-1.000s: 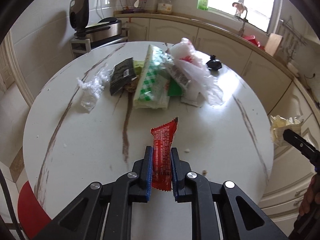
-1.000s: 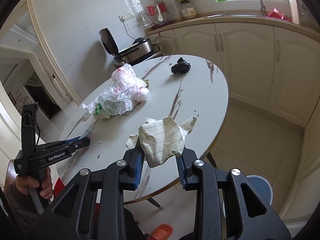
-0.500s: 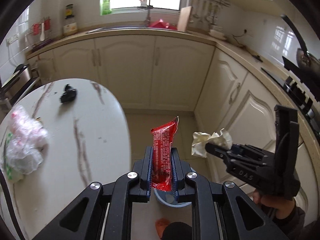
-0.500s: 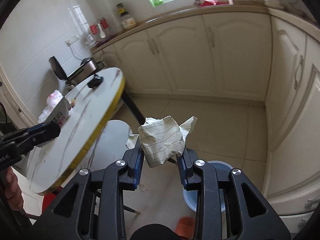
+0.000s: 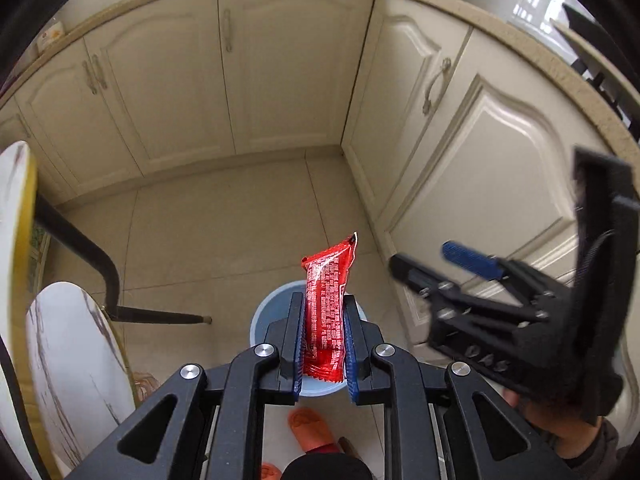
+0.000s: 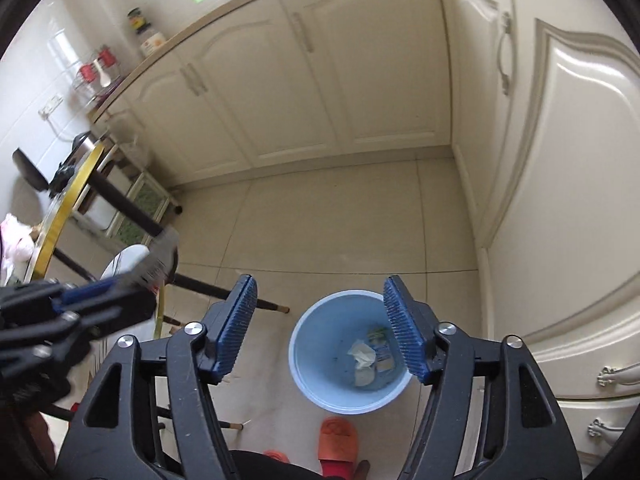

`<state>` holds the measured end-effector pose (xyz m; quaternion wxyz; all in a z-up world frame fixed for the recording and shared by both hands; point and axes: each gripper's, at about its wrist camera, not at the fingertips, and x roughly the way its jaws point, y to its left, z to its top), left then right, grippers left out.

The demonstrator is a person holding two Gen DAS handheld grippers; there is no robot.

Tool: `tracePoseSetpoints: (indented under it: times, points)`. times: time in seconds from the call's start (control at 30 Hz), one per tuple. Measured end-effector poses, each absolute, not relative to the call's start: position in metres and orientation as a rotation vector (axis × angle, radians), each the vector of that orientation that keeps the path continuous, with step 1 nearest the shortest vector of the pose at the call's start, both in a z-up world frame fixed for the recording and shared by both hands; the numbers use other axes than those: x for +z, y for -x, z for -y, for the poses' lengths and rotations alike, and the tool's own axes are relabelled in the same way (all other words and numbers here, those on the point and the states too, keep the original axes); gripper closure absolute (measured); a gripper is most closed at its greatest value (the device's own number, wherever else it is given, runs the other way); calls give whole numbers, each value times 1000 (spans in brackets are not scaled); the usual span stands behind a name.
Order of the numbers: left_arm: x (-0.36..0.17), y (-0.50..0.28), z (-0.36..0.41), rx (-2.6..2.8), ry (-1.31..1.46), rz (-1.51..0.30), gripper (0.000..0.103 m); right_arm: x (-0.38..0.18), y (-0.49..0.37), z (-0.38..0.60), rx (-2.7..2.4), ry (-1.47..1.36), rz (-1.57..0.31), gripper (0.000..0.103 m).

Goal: Collect trash
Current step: 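Open both tools to drop the wrapper and paper into the bin, then grasp the clear plastic glove with the left tool while the right tool grasps the plastic bag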

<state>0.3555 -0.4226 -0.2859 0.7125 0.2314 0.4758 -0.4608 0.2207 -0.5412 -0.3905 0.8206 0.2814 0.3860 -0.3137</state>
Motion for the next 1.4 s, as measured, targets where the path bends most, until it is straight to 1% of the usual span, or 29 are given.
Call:
tracePoseSetpoints:
  times: [0.03, 0.07, 0.17, 0.23, 0.3, 0.4, 0.43, 0.5, 0.53, 0.57, 0.6, 0.67, 0.77, 0.83, 0.9, 0.97, 1.17, 1.4]
  points:
    - [-290, -356, 429, -1013, -520, -1061, 87, -389, -219, 542, -696, -582, -829, 38]
    - [-292, -355, 433, -1011, -518, -1057, 87, -387, -215, 543, -709, -572, -826, 37]
    - [-297, -354, 442, -1004, -530, -1050, 79, -382, -207, 546, -726, -576, -811, 35]
    - [-296, -352, 445, -991, -538, -1032, 58, -378, -203, 546, -734, -572, -793, 35]
    - [-290, -343, 443, -984, -519, -1000, 49, -374, -200, 547, -730, -563, -787, 35]
    - [-272, -333, 433, -977, -502, -953, 48, -363, -201, 539, -705, -553, -776, 31]
    - [-264, -330, 426, -961, -503, -924, 45, -359, -202, 536, -700, -547, -768, 31]
    - [-243, -316, 404, -917, -490, -856, 43, -346, -203, 525, -675, -535, -744, 30]
    - [-232, -311, 393, -895, -477, -820, 35, -338, -205, 519, -660, -527, -730, 30]
    - [-222, -309, 382, -870, -465, -786, 32, -329, -206, 511, -647, -512, -714, 29]
    - [-211, -306, 368, -835, -448, -745, 26, -321, -209, 502, -633, -495, -700, 27]
    - [-193, -301, 340, -782, -411, -675, 21, -302, -214, 484, -591, -467, -664, 26]
    - [-170, -297, 297, -697, -359, -611, 11, -275, -226, 454, -525, -420, -624, 21]
    - [-160, -293, 265, -638, -320, -579, 3, -260, -240, 431, -473, -385, -602, 20]
    - [-152, -294, 228, -579, -287, -562, 1, -247, -255, 409, -420, -357, -593, 13]
    - [-151, -298, 200, -521, -259, -557, 1, -237, -271, 387, -367, -329, -588, 11]
    - [-150, -310, 90, -350, -164, -587, 1, -228, -338, 324, -179, -295, -636, 11]
    - [-153, -342, 14, -207, -93, -633, 1, -241, -419, 270, -68, -274, -694, 11]
